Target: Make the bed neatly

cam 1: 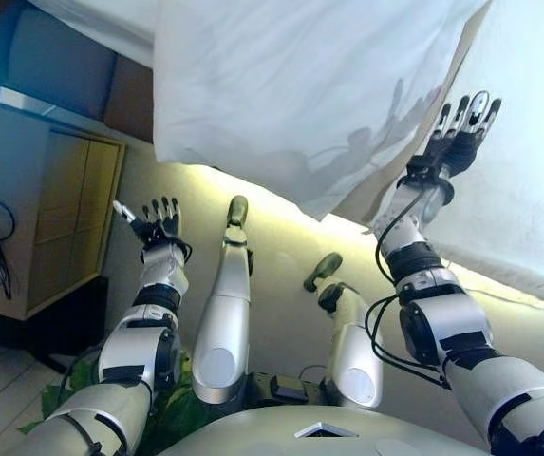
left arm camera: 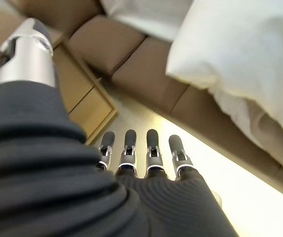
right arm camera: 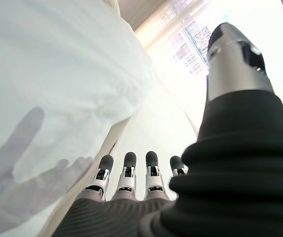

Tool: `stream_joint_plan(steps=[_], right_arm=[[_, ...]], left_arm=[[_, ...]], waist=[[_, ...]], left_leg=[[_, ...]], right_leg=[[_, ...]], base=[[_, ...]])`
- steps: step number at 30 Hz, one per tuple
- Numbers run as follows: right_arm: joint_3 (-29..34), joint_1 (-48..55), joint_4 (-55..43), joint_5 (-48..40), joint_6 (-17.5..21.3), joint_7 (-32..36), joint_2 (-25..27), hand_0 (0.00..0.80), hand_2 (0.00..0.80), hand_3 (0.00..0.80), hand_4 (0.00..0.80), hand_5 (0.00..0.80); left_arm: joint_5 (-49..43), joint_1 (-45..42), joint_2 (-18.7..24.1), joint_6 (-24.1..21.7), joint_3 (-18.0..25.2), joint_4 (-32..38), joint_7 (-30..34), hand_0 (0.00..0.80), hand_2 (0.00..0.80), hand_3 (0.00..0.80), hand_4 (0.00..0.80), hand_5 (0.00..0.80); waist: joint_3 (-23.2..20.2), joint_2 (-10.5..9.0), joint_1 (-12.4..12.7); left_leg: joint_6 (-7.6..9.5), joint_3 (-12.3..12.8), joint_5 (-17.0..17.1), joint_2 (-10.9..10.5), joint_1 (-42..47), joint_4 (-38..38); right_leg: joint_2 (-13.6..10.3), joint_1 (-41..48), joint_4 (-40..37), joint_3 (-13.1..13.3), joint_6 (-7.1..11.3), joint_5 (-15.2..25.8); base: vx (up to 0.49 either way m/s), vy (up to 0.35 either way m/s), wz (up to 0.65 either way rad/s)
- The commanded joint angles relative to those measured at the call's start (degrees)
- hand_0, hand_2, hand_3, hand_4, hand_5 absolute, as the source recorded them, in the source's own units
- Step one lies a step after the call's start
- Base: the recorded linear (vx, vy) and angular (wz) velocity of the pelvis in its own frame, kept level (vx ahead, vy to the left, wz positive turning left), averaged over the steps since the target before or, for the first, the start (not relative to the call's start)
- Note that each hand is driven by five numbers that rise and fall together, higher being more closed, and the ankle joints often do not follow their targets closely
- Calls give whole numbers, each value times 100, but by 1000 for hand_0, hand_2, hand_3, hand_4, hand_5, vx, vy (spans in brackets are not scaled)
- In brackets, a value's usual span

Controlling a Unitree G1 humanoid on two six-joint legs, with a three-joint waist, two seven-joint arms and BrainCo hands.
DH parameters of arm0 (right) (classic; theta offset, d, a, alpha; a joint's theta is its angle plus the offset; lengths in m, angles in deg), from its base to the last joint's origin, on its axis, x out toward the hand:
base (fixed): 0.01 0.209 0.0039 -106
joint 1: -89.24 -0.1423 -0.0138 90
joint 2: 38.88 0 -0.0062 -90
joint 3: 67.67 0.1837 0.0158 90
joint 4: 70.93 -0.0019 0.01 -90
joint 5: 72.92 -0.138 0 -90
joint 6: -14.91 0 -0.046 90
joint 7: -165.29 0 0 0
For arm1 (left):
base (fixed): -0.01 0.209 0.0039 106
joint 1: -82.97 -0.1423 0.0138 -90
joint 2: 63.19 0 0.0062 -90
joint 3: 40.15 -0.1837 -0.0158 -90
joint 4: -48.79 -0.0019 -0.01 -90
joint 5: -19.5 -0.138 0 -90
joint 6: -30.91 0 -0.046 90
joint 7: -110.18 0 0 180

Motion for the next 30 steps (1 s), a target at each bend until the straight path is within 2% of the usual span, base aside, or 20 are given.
stream_joint_plan(steps=[1,3,4,5,8,10,13,15,16,18,20,22,23,26,28,30], right_arm=[[408,371,-594,479,414,-273,34,0,0,0,0,0],[371,539,-650,535,384,-357,-3,0,0,0,0,0],[336,653,-707,601,367,-434,-47,0,0,0,0,0],[300,751,-756,695,343,-549,-70,0,0,0,0,0],[254,1054,-864,875,256,-688,-38,0,0,0,0,0],[299,1439,-949,1139,105,-802,48,0,0,0,0,0],[368,1973,-1055,1267,-78,-735,122,0,0,0,0,0],[352,2196,-1081,1417,-184,-769,123,0,0,0,0,0],[315,2349,-1095,1369,-240,-701,104,0,0,0,0,0],[230,2610,-1170,1195,-416,-514,96,0,0,0,0,0],[81,2849,-1303,1395,-659,-590,86,0,0,0,0,0],[139,3547,-1586,1503,-1118,25,101,0,0,0,0,0],[257,3916,-1868,1619,-1568,370,152,0,0,0,0,0],[396,4530,-2456,1754,-2321,876,228,0,0,0,0,0],[358,4719,-2648,1699,-2625,1017,303,0,0,0,0,0],[256,4776,-2656,1654,-2730,1080,362,0,0,0,0,0]], left_arm=[[-726,-84,121,-116,-198,285,-262,0,0,0,0,0],[-1059,-263,116,44,-240,312,-398,0,0,0,0,0],[-1327,-369,88,183,-282,314,-425,0,0,0,0,0],[-1510,-448,82,287,-352,337,-461,0,0,0,0,0],[-2114,-708,69,620,-505,374,-288,0,0,0,0,0],[-2737,-1069,73,882,-717,564,66,0,0,0,0,0],[-3781,-1519,159,1003,-1052,960,362,0,0,0,0,0],[-4540,-1676,253,917,-1279,1114,438,0,0,0,0,0],[-5465,-1742,343,813,-1441,1257,481,0,0,0,0,0],[-6562,-1825,507,530,-1779,1410,440,0,0,0,0,0],[-6470,-1930,570,616,-1954,1660,523,0,0,0,0,0],[-6378,-2333,687,623,-1562,2058,779,0,0,0,0,0],[-6243,-2575,746,562,-1339,2329,843,0,0,0,0,0],[-6346,-3115,853,486,-1059,2914,781,0,0,0,0,0],[-6317,-3272,938,300,-1148,3050,905,0,0,0,0,0],[-6272,-3311,981,323,-1252,3202,872,0,0,0,0,0]], waist=[[-301,-257,265],[-471,-291,273],[-556,-312,284],[-641,-314,278],[-869,-279,276],[-1124,-186,284],[-1434,-73,320],[-1601,-15,332],[-1725,28,337],[-1918,61,317],[-2083,87,290],[-2258,103,144],[-2319,93,11],[-2422,49,-200],[-2513,41,-309],[-2555,65,-352]], left_leg=[[281,185,-353,-107,841,-690],[227,156,-305,-68,1135,-966],[232,174,-135,-85,1239,-1099],[209,176,-99,-64,1371,-1230],[135,201,14,12,1729,-1579],[92,236,102,58,2037,-1840],[55,281,209,114,2330,-2057],[42,301,258,125,2481,-2160],[33,327,279,141,2581,-2218],[27,367,310,150,2733,-2297],[38,351,348,140,2833,-2320],[7,453,314,183,2986,-2323],[20,524,290,195,3033,-2295],[42,653,219,246,3140,-2224],[27,725,221,299,3195,-2223],[-7,781,221,364,3265,-2223]], right_leg=[[-542,601,-499,350,629,1216],[-448,899,-770,315,632,1239],[-432,1032,-937,218,554,1336],[-408,1178,-1061,185,552,1333],[-348,1580,-1373,77,553,1315],[-305,1851,-1549,8,538,1267],[-282,2143,-1652,-69,506,1200],[-249,2282,-1689,-91,477,1137],[-230,2371,-1706,-99,457,1064],[-211,2478,-1701,-71,447,1028],[-200,2565,-1702,-58,434,996],[-173,2567,-1651,114,387,924],[-166,2539,-1610,210,377,899],[-98,2570,-1595,355,338,771],[-36,2610,-1650,386,315,698],[12,2683,-1709,400,289,606]], base=[[63,-139,15],[41,-100,16],[19,-45,8],[20,-26,10],[92,5,13],[123,82,10],[126,83,14],[96,74,12],[82,77,7],[78,69,-4],[90,81,-13],[46,97,-26],[-5,62,-34],[6,-1,-42],[26,-13,-39],[24,0,-35]])
